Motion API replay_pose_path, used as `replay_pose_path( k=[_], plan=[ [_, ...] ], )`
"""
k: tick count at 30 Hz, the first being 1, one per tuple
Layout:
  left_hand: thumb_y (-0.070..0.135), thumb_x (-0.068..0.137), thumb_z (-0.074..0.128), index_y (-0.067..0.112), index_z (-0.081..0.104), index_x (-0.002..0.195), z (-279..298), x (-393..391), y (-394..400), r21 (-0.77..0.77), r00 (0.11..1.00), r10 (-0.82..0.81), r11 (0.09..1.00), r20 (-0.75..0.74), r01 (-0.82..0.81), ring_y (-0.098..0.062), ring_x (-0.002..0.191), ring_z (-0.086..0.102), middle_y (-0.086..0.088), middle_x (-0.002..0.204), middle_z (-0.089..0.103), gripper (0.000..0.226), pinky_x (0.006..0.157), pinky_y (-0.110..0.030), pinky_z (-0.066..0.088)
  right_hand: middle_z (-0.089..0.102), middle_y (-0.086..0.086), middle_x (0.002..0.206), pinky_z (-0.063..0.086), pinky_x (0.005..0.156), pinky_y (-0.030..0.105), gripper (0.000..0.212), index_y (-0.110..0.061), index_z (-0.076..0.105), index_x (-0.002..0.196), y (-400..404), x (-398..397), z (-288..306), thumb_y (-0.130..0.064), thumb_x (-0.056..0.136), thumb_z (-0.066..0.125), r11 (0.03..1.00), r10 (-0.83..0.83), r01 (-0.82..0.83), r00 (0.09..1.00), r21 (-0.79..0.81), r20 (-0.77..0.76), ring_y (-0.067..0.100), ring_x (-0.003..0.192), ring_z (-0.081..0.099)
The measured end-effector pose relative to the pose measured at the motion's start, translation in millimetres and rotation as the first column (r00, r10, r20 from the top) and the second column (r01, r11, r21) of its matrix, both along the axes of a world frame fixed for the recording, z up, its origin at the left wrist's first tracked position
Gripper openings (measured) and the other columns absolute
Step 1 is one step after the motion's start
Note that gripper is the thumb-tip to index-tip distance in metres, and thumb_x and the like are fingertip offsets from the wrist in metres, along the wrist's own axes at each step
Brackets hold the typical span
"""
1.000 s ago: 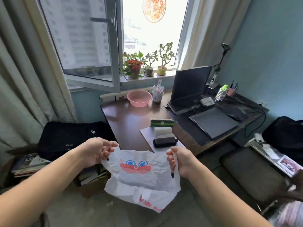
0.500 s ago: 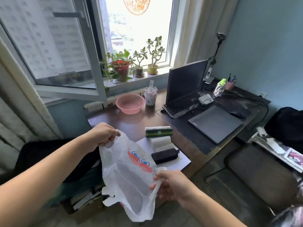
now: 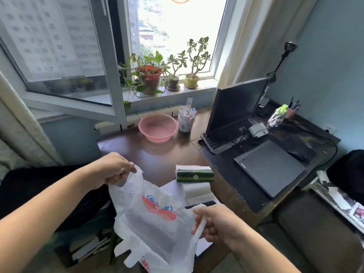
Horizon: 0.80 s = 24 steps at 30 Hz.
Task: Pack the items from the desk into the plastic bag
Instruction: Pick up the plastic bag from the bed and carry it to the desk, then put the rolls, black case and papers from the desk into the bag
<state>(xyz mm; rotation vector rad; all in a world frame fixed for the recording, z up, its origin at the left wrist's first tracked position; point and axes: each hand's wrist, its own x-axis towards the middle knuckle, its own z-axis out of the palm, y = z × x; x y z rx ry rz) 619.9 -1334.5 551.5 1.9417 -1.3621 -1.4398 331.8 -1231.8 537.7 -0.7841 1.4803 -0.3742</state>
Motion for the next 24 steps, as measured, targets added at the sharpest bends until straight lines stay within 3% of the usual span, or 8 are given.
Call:
replay_pose_path(
  k=[5, 10, 17, 24],
  plan=[
    [0.015, 0.094, 0.054, -0.007, 0.069, 0.097, 3.9, 1.1, 3.4, 0.024, 0.983, 0.158, 0.987, -0.096, -0.156, -0.014, 0.039, 0.030, 0.001, 0.038, 0.035, 0.026, 0.042, -0.019, 0.023, 0.071, 0.011, 0.068, 0.041, 0.047, 0.020, 0.023, -0.011, 0.061, 0.079, -63.4, -8.8, 0.6, -0.028, 0.093, 0.058, 0.998, 0.055, -0.057, 0.997, 0.033, 0.049, 0.012, 0.044, 0.053],
    [0.014, 0.095, 0.051, -0.006, 0.070, 0.096, 13.2, -2.0, 15.1, 0.045, 0.926, 0.344, 0.939, -0.155, -0.341, -0.009, 0.036, 0.022, 0.003, 0.038, 0.034, 0.027, 0.043, -0.020, 0.019, 0.069, 0.008, 0.063, 0.038, 0.046, 0.019, 0.019, -0.012, 0.057, 0.076, -128.2, -12.1, 1.1, -0.025, 0.089, 0.061, 0.983, 0.159, -0.170, 0.977, 0.066, 0.146, 0.013, 0.045, 0.050],
    [0.016, 0.096, 0.051, -0.004, 0.068, 0.100, 23.8, -2.2, 21.7, -0.051, 0.755, 0.612, 0.768, -0.236, -0.639, -0.006, 0.033, 0.025, 0.000, 0.046, 0.037, 0.027, 0.034, -0.013, 0.020, 0.068, 0.008, 0.068, 0.042, 0.054, 0.024, 0.014, -0.010, 0.059, 0.094, -211.8, 5.7, 32.2, -0.020, 0.087, 0.064, 0.945, 0.324, -0.303, 0.920, -0.124, 0.219, 0.015, 0.050, 0.062],
    [0.014, 0.100, 0.041, -0.003, 0.062, 0.107, -3.1, -24.2, -1.1, -0.151, 0.606, 0.658, 0.612, -0.447, -0.776, -0.006, 0.035, 0.027, -0.001, 0.048, 0.040, 0.028, 0.035, -0.017, 0.025, 0.067, 0.004, 0.072, 0.044, 0.049, 0.021, 0.010, -0.010, 0.065, 0.093, -265.2, 29.6, 38.0, -0.019, 0.090, 0.062, 0.942, 0.294, -0.247, 0.934, -0.228, 0.204, 0.014, 0.056, 0.063]
  ],
)
